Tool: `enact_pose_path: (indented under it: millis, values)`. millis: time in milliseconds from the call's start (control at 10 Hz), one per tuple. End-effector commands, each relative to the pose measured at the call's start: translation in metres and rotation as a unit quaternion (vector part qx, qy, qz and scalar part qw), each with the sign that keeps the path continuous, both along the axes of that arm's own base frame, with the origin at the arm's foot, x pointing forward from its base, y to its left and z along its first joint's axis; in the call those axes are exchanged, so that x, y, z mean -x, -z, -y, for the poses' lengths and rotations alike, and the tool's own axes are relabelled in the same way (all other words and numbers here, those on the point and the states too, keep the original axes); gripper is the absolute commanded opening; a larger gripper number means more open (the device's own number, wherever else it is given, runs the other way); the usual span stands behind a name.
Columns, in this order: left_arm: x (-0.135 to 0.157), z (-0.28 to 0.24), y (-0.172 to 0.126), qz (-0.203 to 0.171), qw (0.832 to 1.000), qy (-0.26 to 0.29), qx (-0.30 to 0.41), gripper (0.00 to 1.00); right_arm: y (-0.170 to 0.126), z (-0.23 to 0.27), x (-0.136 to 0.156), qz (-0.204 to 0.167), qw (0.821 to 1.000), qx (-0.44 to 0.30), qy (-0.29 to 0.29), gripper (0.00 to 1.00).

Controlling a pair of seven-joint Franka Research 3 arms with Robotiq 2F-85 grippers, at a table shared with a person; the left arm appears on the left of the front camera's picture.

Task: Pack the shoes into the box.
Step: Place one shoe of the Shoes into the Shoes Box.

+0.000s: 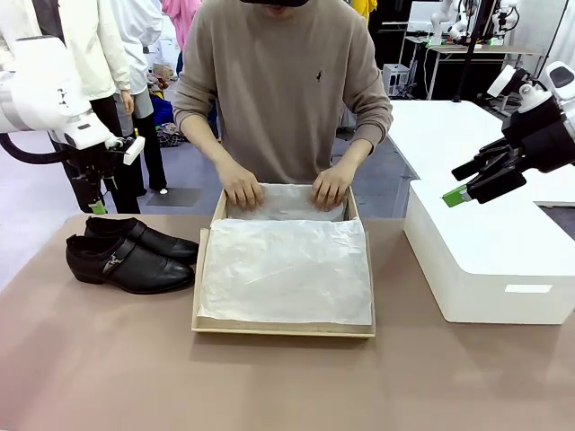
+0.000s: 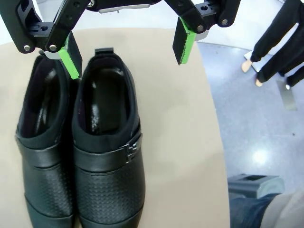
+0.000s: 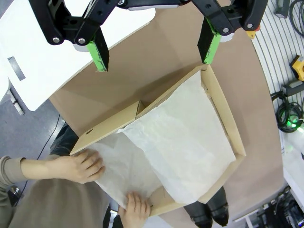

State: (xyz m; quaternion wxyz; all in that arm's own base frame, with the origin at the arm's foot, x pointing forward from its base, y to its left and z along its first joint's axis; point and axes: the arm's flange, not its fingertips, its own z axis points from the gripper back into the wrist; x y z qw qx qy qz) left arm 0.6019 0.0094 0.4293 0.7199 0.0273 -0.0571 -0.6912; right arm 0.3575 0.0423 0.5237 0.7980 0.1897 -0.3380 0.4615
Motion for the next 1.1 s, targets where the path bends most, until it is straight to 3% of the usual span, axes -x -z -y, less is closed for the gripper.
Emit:
enact_pose_path:
  millis: [0, 1000]
  values:
    - [-0.011, 0.002, 0.003, 0.003, 1.000, -0.013, -0.018, 1.00, 0.001, 0.001, -0.003, 0.011, 1.000, -0.010, -0.013, 1.00]
    - [-0.032, -0.001, 0.040, -0.009, 0.999, -0.033, -0.025, 1.00, 0.001, 0.001, -0.003, 0.011, 1.000, -0.010, -0.013, 1.00]
